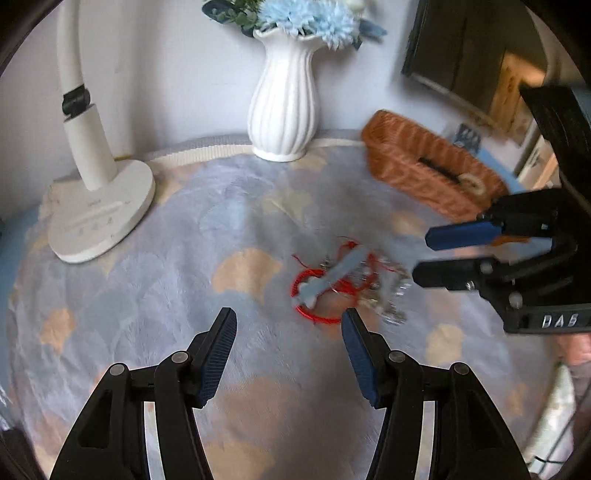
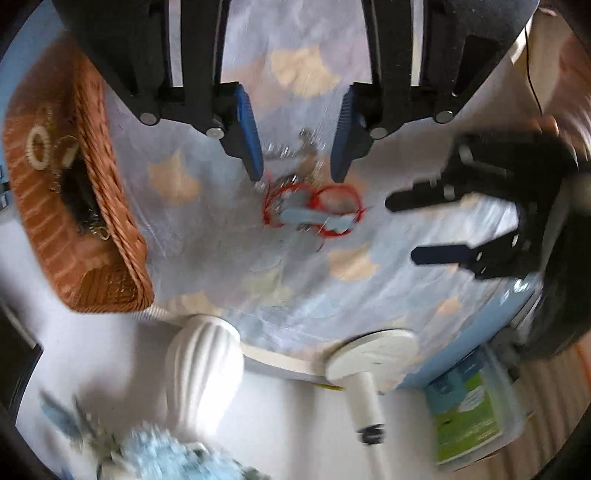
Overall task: Organize jewelry
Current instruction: 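Move both open tools over the red string bracelet and blue clip, then close the right tool on the light blue plastic hair clip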
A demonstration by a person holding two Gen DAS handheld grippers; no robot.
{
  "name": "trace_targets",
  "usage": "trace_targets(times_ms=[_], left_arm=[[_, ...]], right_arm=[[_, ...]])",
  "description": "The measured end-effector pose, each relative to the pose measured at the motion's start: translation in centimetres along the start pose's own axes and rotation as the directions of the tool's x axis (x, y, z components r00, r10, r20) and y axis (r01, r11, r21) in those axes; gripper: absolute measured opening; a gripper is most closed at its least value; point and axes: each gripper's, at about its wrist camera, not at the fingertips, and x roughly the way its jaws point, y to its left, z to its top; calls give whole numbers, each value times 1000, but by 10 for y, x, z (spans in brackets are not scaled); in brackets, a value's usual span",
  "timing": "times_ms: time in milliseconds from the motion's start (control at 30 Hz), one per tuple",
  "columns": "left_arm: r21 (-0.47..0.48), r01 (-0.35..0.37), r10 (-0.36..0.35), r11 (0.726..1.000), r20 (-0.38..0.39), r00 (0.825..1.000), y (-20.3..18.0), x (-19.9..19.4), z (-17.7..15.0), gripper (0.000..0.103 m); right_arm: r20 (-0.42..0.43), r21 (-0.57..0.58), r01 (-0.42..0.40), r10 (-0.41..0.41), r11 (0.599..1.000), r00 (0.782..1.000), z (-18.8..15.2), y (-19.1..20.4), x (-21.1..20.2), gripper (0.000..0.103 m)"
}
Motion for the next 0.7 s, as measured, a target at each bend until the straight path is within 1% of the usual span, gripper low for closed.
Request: trace_targets(times_ms=[167,233,333,433,500,633,667,700], left_arm=[[22,-10,10,1000,-31,999,-6,18,2,61],[30,-15,16,999,-38,999,-8,20,2,61],[36,-19,20,999,-48,999,-7,23,0,61],[32,-18,20,999,-61,998,-6,27,0,61],[35,-21,23,999,-61,998,-7,27,0,61],[48,-30,33,998,-61,998,-10,28,0,61],[55,-35,38,998,-61,997,-11,28,0,57],[63,-39,42,997,-60,997,-12,28,0,43]], right_arm=[[-17,104,-70,72,992,997,14,-19,22,39],[-23,125,-78,81,989,996,17,-21,28,38],[-31,126,-73,78,989,996,21,-18,37,35],[-49,128,-60,66,990,997,24,-14,47,28],[-56,130,-52,59,990,997,24,-13,52,20],[-37,131,-55,60,990,998,23,-11,52,17],[-26,132,-59,63,990,998,23,-11,50,15],[-15,136,-66,69,989,997,24,-11,46,13]])
